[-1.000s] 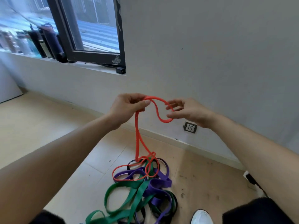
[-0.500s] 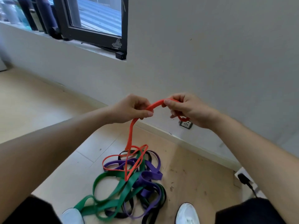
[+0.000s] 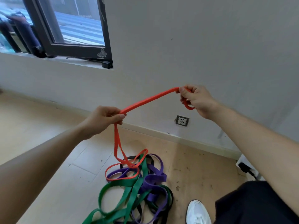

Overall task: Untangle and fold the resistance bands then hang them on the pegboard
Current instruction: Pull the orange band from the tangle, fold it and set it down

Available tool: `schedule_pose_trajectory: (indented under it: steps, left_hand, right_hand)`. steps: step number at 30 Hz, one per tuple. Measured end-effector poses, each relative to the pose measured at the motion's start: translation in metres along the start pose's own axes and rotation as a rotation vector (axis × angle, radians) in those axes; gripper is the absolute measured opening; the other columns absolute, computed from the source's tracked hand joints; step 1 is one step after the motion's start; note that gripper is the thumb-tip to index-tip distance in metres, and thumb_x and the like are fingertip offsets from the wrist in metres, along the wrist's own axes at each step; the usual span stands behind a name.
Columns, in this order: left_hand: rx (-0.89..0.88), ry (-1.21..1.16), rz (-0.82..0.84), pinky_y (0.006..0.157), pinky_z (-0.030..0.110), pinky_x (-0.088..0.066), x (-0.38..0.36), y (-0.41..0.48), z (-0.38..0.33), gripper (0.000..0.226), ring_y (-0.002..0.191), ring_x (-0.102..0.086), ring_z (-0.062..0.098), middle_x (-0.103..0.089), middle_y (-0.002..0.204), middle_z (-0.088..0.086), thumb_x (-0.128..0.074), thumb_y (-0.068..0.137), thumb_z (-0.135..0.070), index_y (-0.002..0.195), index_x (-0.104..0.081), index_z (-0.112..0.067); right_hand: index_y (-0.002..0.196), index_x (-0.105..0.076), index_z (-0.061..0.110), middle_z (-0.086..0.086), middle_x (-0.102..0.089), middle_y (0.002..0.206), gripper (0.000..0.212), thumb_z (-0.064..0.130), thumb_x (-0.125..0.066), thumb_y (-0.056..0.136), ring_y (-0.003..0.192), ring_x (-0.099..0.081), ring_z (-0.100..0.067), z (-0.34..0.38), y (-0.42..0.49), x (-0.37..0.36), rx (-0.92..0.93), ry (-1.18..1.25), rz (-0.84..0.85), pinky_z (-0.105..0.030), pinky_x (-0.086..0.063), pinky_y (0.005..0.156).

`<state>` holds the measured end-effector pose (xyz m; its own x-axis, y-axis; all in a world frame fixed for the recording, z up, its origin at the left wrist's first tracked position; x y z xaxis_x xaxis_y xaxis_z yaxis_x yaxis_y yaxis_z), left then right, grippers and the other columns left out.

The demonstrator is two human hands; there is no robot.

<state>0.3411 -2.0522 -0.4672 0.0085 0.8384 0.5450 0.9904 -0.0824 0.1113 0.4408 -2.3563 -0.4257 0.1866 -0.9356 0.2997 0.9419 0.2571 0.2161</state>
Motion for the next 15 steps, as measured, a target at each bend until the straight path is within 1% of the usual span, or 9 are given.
schedule_pose_trajectory:
  steps: [3, 6, 8, 10, 12, 14, 15]
  left_hand:
    - [0.034, -0.25, -0.221, 0.09, 0.036, -0.06, 0.022, 0.002, -0.012, 0.013, 0.089, -0.075, 0.023, -0.074, 0.096, 0.014, -0.068, 0.093, -0.017, 0.104, -0.075, -0.016]
    - [0.023, -0.417, -0.33, 0.091, 0.035, -0.06, 0.034, 0.002, -0.028, 0.02, 0.086, -0.071, 0.021, -0.07, 0.094, 0.008, -0.068, 0.094, -0.019, 0.111, -0.074, -0.011]
    - [-0.004, -0.488, -0.372, 0.089, 0.033, -0.06, 0.038, 0.003, -0.039, 0.025, 0.082, -0.067, 0.019, -0.067, 0.09, 0.004, -0.067, 0.095, -0.02, 0.115, -0.072, -0.007]
    - [-0.027, -0.537, -0.407, 0.086, 0.031, -0.061, 0.041, 0.003, -0.049, 0.027, 0.079, -0.065, 0.017, -0.065, 0.087, 0.003, -0.066, 0.096, -0.021, 0.116, -0.072, -0.005]
    - [-0.043, -0.541, -0.415, 0.084, 0.029, -0.06, 0.041, 0.003, -0.057, 0.027, 0.077, -0.064, 0.016, -0.065, 0.086, 0.002, -0.066, 0.096, -0.022, 0.116, -0.072, -0.005]
    - [-0.071, -0.511, -0.384, 0.082, 0.028, -0.06, 0.037, 0.003, -0.066, 0.025, 0.076, -0.063, 0.016, -0.065, 0.084, 0.001, -0.066, 0.096, -0.021, 0.115, -0.072, -0.006]
    - [-0.086, -0.486, -0.356, 0.082, 0.029, -0.06, 0.033, 0.003, -0.071, 0.024, 0.076, -0.063, 0.016, -0.065, 0.084, 0.002, -0.066, 0.096, -0.021, 0.114, -0.073, -0.007]
  right_hand:
    - [0.094, -0.072, 0.013, -0.006, -0.064, 0.078, 0.019, 0.026, -0.06, 0.1, 0.076, -0.057, -0.018, -0.011, -0.005, -0.001, -0.032, -0.11, 0.07, -0.031, -0.042, 0.072]
    - [0.098, -0.074, 0.01, -0.007, -0.067, 0.081, 0.019, 0.027, -0.065, 0.097, 0.078, -0.056, -0.021, -0.023, -0.013, -0.014, -0.103, -0.183, 0.203, -0.032, -0.042, 0.071]
    - [0.102, -0.074, 0.009, -0.006, -0.07, 0.085, 0.021, 0.027, -0.068, 0.095, 0.078, -0.06, -0.019, -0.025, -0.018, -0.025, -0.141, -0.223, 0.291, -0.029, -0.046, 0.07]
    - [0.102, -0.075, 0.012, -0.002, -0.074, 0.091, 0.019, 0.028, -0.069, 0.093, 0.081, -0.068, -0.012, -0.023, -0.023, -0.041, -0.16, -0.259, 0.381, -0.025, -0.049, 0.077]
    - [0.104, -0.074, 0.013, -0.001, -0.076, 0.099, 0.019, 0.027, -0.071, 0.091, 0.092, -0.07, -0.01, -0.022, -0.027, -0.059, -0.152, -0.327, 0.486, -0.024, -0.049, 0.086]
    - [0.11, -0.073, 0.013, -0.001, -0.075, 0.108, 0.025, 0.026, -0.074, 0.089, 0.104, -0.069, -0.013, -0.024, -0.034, -0.079, -0.146, -0.369, 0.602, -0.028, -0.049, 0.096]
    - [0.115, -0.071, 0.013, -0.001, -0.074, 0.113, 0.029, 0.025, -0.074, 0.089, 0.108, -0.068, -0.013, -0.023, -0.037, -0.088, -0.147, -0.35, 0.647, -0.028, -0.049, 0.099]
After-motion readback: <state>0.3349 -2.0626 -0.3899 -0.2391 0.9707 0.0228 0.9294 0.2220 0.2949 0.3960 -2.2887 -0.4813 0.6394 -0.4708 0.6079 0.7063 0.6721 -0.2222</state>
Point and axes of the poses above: each hand's wrist, its own y-axis towards the middle knuckle, its own x-axis out of the back of the hand, z = x × y, the point moved 9 cm from there along y, towards the middle knuckle
